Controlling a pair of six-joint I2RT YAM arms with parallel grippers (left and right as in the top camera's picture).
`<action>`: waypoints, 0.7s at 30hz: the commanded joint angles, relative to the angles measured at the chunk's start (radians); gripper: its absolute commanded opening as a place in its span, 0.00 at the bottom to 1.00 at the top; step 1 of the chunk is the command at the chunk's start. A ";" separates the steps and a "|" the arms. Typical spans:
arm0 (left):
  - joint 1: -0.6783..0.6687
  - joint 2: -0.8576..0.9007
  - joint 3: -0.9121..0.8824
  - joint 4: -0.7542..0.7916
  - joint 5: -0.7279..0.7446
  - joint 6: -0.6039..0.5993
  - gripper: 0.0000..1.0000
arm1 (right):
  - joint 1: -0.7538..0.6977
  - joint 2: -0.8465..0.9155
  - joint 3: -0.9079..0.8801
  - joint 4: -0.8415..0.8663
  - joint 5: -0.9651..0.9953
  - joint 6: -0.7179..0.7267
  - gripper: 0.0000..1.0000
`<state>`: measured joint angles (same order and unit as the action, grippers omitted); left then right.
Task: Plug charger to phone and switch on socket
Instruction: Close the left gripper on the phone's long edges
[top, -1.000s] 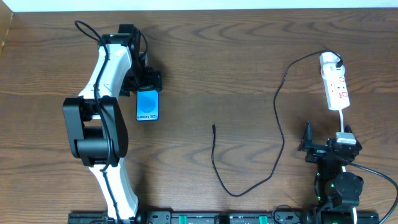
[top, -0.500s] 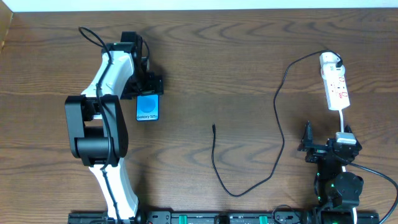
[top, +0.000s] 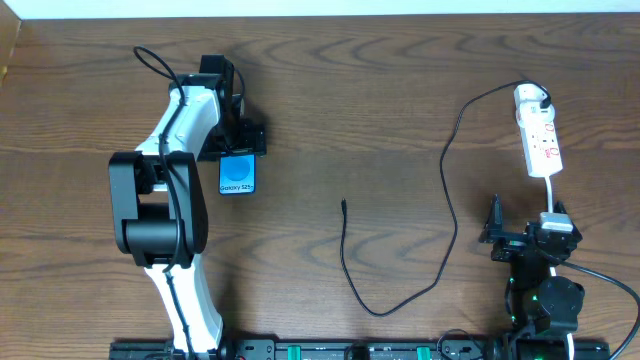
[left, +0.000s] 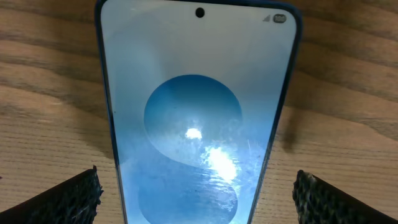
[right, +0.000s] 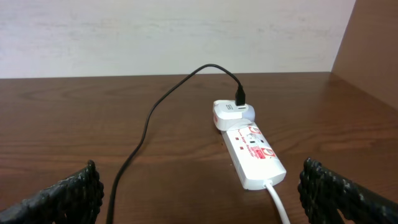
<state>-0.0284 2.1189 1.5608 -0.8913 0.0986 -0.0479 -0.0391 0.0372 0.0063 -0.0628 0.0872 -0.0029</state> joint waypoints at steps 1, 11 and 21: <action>-0.004 0.025 -0.004 -0.004 -0.014 0.013 0.98 | -0.003 -0.003 -0.001 -0.002 0.011 0.017 0.99; -0.004 0.047 -0.006 -0.004 -0.018 0.013 0.98 | -0.003 -0.003 -0.001 -0.002 0.011 0.017 0.99; -0.004 0.047 -0.009 -0.016 -0.031 0.013 0.98 | -0.003 -0.003 -0.001 -0.002 0.011 0.017 0.99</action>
<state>-0.0299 2.1536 1.5600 -0.8997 0.0952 -0.0479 -0.0391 0.0372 0.0063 -0.0628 0.0872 -0.0029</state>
